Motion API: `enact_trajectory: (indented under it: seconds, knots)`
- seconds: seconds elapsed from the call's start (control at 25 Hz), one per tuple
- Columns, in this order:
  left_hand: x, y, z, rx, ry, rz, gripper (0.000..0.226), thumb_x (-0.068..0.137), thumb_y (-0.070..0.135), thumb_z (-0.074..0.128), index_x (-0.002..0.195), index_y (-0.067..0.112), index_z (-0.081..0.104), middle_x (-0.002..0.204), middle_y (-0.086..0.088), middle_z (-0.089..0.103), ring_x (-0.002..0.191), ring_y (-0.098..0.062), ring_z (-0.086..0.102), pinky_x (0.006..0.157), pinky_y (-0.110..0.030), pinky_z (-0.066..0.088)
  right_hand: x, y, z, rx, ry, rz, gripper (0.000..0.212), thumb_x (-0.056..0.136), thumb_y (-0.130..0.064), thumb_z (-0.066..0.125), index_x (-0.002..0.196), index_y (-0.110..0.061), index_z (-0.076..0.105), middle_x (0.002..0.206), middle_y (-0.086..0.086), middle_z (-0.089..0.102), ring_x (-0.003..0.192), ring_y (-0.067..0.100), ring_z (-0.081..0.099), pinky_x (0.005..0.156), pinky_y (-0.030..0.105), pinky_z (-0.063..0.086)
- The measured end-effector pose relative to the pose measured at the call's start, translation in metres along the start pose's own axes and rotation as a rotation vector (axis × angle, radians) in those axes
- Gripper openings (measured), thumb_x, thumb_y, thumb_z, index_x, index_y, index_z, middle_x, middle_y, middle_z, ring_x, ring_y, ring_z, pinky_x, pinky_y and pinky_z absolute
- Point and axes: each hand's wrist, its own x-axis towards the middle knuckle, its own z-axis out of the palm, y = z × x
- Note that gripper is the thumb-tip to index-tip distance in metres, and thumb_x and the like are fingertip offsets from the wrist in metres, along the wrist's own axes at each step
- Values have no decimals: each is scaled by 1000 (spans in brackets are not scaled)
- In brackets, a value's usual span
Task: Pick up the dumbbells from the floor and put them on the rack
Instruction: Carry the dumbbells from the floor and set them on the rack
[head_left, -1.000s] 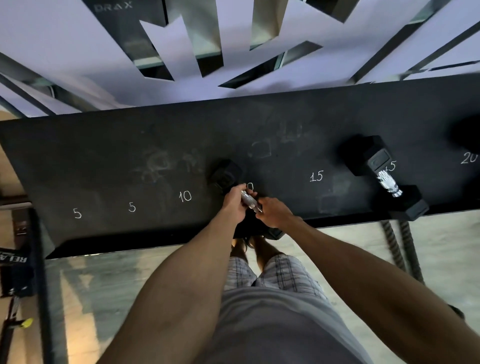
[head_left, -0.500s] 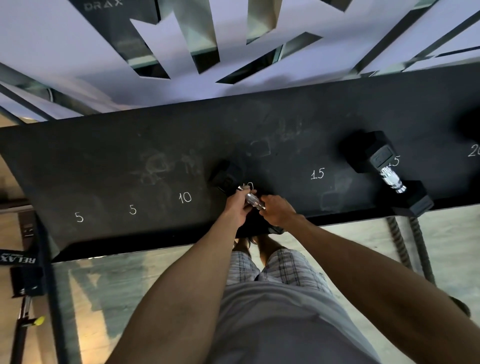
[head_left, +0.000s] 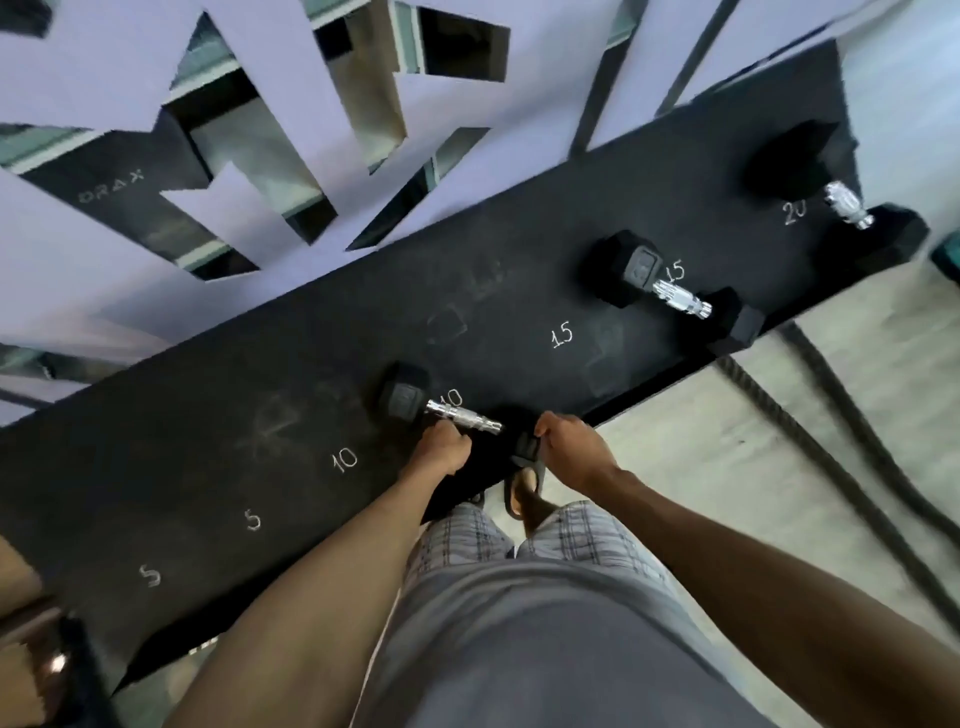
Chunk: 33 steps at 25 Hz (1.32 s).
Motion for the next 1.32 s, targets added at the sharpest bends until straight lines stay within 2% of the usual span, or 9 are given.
enact_trajectory:
  seconds: [0.12, 0.2, 0.28, 0.36, 0.48, 0.64, 0.8, 1.0, 1.32]
  knots:
    - [-29, 9, 10, 311, -1, 207, 28, 82, 24, 41, 89, 10, 65, 103, -10, 72, 92, -30, 70, 83, -39, 57, -49, 12, 19, 63, -92, 189, 24, 95, -21, 43, 110, -10, 58, 112, 17, 67, 101, 39, 62, 81, 42, 52]
    - [-41, 8, 19, 577, 194, 485, 25, 88, 11, 47, 108, 13, 61, 112, -7, 65, 106, -29, 63, 88, -38, 48, -76, 16, 39, 134, -121, 293, 30, 94, -23, 44, 116, -8, 56, 114, 20, 65, 104, 40, 62, 83, 41, 50]
    - [-41, 11, 22, 831, 407, 750, 39, 81, 7, 58, 119, 15, 55, 115, -6, 58, 111, -27, 54, 92, -36, 43, -86, 18, 58, 211, -118, 342, 29, 92, -21, 47, 115, -5, 54, 113, 22, 64, 104, 40, 62, 79, 38, 47]
    - [-32, 12, 19, 984, 494, 836, 54, 72, 8, 67, 124, 14, 52, 116, -9, 54, 109, -28, 51, 93, -38, 41, -82, 16, 68, 287, -84, 369, 28, 92, -16, 47, 118, -6, 52, 115, 22, 62, 106, 39, 60, 76, 34, 41]
    - [-21, 13, 11, 1087, 433, 816, 59, 74, 10, 68, 129, 11, 47, 122, -12, 50, 112, -30, 48, 93, -40, 40, -65, 8, 73, 424, 21, 390, 40, 93, -18, 53, 130, -5, 44, 114, 25, 63, 107, 41, 59, 80, 38, 46]
    - [-1, 15, 10, 1168, 390, 767, 58, 81, 20, 70, 133, 12, 43, 129, -13, 49, 118, -30, 48, 96, -42, 41, -38, 7, 80, 545, 95, 399, 50, 91, -23, 56, 132, -1, 38, 117, 25, 65, 109, 43, 60, 86, 45, 50]
    - [15, 26, 1, 1170, 220, 608, 45, 91, 18, 60, 131, 12, 43, 128, -16, 53, 118, -35, 52, 95, -46, 42, -21, 8, 86, 637, 69, 429, 63, 91, -23, 61, 142, 0, 33, 128, 22, 61, 121, 39, 55, 96, 39, 44]
    - [20, 29, -8, 1159, 115, 640, 28, 98, 14, 47, 126, 14, 44, 117, -17, 56, 108, -35, 55, 88, -44, 42, -15, 2, 92, 677, 59, 446, 55, 92, -12, 54, 140, 1, 32, 128, 25, 58, 119, 42, 55, 94, 39, 44]
    - [21, 30, -2, 1219, 146, 573, 48, 88, 5, 60, 131, 17, 41, 122, -17, 55, 110, -34, 54, 91, -44, 45, -19, 2, 90, 687, 36, 438, 53, 92, -11, 50, 141, -2, 30, 123, 24, 61, 115, 41, 57, 93, 41, 44]
